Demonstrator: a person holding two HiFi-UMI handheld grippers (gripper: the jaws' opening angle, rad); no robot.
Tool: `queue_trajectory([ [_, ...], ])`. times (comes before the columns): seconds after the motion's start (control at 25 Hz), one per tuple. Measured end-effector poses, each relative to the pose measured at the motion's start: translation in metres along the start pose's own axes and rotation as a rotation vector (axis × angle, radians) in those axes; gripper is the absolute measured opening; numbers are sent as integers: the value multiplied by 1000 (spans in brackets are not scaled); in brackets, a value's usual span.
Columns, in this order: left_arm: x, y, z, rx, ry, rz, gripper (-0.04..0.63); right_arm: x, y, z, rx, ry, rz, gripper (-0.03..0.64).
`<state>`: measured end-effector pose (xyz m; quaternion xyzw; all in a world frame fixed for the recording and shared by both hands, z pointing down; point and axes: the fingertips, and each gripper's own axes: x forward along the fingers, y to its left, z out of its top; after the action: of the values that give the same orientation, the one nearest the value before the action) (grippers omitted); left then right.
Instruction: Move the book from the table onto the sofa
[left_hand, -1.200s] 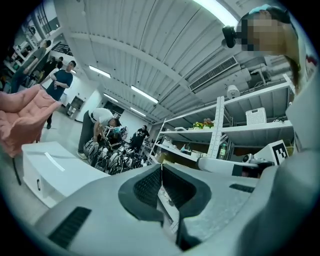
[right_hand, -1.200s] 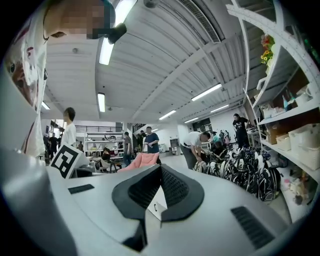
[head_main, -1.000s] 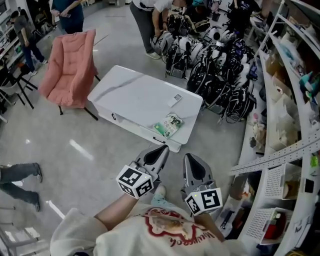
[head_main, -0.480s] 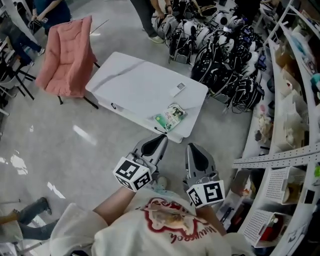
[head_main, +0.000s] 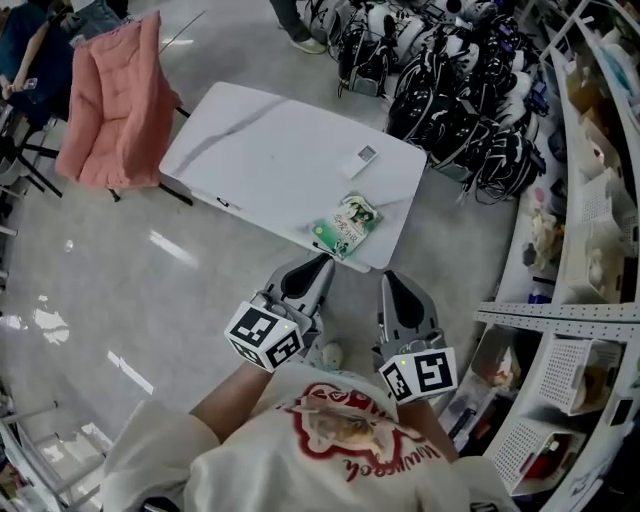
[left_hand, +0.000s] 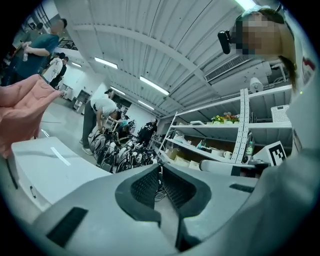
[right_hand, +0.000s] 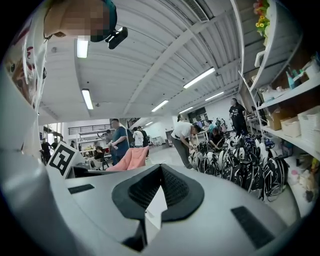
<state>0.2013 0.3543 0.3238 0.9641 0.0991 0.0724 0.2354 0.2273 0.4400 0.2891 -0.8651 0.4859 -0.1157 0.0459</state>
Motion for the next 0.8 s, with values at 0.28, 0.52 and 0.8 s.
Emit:
queue_trajectory([
  [0.28,83,59,40,53,57,-64,6,90,-44,28,0,-36,-62,0],
  [0.52,131,99,57,68,99,-112,9,150,-75,40,16,-64,-120,0],
  [0.8,159,122,43,48,166,-109,41,172,-101,26,39,-16,-149,0],
])
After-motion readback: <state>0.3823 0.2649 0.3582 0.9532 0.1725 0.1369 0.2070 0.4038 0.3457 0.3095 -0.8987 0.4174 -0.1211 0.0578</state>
